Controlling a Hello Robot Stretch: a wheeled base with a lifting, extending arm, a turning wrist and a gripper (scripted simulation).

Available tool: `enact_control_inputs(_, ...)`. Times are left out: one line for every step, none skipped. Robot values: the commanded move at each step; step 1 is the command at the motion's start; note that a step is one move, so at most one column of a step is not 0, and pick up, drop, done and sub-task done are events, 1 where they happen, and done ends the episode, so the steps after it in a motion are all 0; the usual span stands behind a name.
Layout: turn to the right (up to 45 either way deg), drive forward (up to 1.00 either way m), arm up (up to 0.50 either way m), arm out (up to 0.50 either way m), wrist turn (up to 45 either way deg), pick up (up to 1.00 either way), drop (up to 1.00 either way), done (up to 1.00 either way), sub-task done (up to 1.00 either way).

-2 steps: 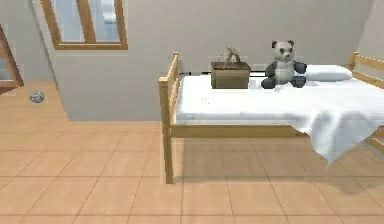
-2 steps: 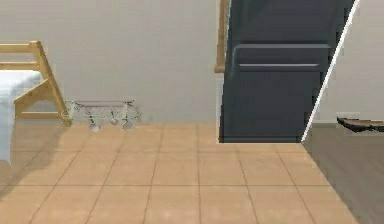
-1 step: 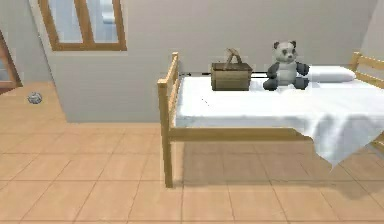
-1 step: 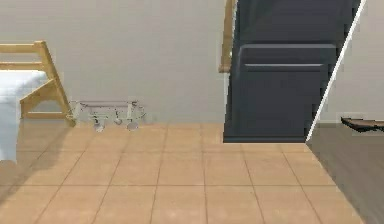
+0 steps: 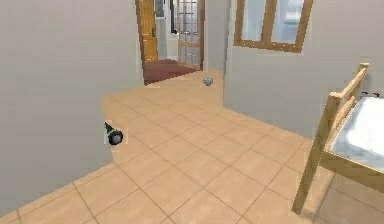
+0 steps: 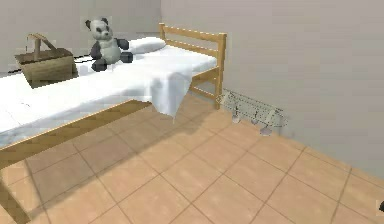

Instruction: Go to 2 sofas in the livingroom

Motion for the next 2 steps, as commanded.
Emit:
enact_control_inputs(-6.0, 0.0, 0.0, 0.0, 0.0, 0.0, 0.0, 0.0, 0.0)
enact_control_inputs(0.0, 1.0, 0.0, 0.0, 0.0, 0.0, 0.0, 0.0, 0.0)
